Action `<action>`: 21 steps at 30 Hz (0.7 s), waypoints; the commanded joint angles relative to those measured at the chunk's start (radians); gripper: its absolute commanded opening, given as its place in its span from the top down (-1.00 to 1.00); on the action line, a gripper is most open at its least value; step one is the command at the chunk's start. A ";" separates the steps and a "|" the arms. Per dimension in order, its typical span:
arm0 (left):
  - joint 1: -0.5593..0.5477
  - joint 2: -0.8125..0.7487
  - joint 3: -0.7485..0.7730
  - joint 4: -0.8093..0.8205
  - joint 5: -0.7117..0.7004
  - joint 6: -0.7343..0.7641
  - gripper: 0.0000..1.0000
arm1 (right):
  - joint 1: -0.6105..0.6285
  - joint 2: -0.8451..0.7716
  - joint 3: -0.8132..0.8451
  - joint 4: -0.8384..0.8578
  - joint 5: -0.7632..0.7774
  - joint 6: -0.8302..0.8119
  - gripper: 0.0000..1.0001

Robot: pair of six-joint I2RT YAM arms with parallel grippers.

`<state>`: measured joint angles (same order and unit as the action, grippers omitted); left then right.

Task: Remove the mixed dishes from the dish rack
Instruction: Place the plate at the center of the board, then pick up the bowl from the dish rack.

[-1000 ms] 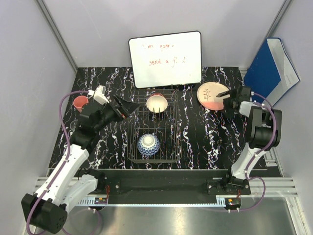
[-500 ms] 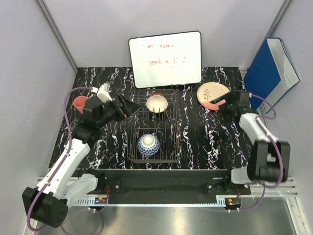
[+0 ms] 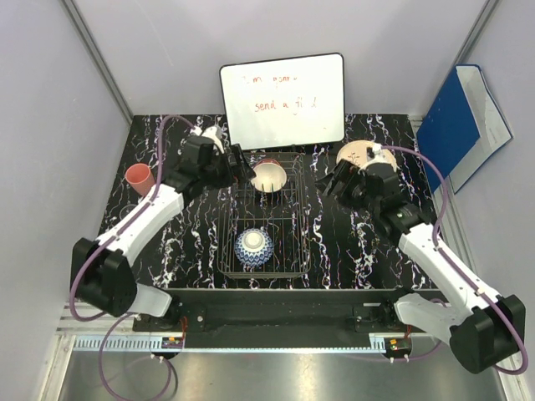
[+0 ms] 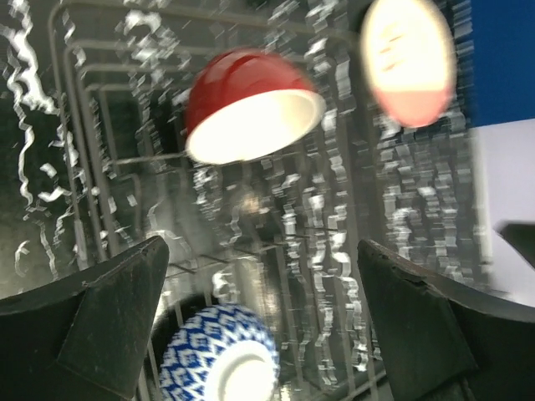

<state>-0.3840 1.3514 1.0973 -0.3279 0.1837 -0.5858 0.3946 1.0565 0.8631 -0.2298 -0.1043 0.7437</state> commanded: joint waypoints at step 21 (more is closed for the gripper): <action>-0.138 0.388 0.415 -0.048 -0.224 0.701 -0.94 | 0.053 -0.104 -0.133 0.038 0.063 -0.185 -0.85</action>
<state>-0.5236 1.7180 1.4612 -0.3908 -0.0952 -0.0353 0.4389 0.9604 0.7284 -0.2253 -0.0673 0.5941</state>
